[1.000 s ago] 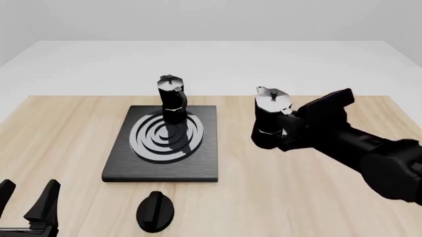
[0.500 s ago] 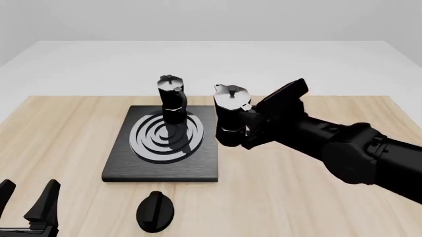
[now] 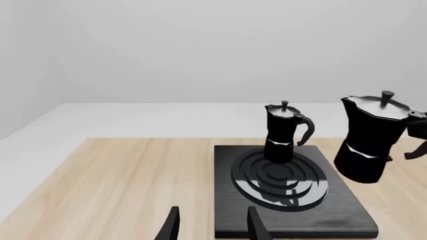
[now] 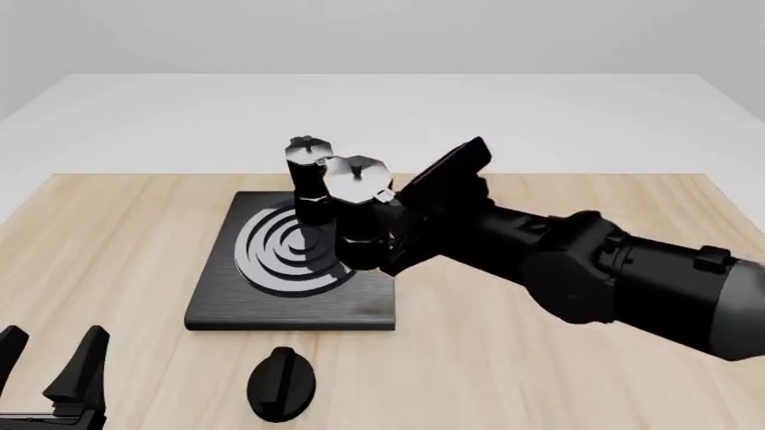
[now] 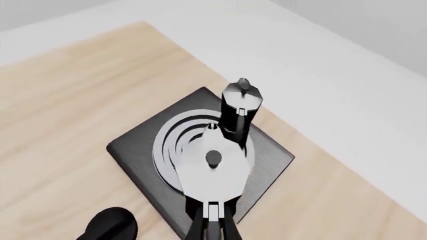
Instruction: Put both moka pots on the stove.
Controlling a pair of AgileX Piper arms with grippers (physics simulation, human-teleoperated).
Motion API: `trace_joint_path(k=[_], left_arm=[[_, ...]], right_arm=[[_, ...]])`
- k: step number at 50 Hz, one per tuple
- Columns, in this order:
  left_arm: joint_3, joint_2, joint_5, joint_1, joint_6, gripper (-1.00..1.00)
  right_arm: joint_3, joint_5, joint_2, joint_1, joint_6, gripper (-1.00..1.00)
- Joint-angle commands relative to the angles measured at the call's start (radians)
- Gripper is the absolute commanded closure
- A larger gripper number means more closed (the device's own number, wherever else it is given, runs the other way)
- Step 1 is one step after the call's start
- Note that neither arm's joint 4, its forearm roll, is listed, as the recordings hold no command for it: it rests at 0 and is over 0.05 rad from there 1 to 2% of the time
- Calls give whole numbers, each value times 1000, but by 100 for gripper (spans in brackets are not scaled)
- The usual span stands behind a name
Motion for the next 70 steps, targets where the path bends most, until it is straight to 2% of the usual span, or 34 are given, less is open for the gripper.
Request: trace_joint_path(k=[1,25,50,70], left_arm=[[0,0,0,0,0,-100],[0,0,0,0,0,-100],[0,0,0,0,0,-100],[0,0,0,0,0,-100]], right_arm=[[-74,-27,37,41,6,100],[-212,-14,145,106,-67,100],[-349,-13,273,134,-36,100],[-458,-21,398,103,10,100]])
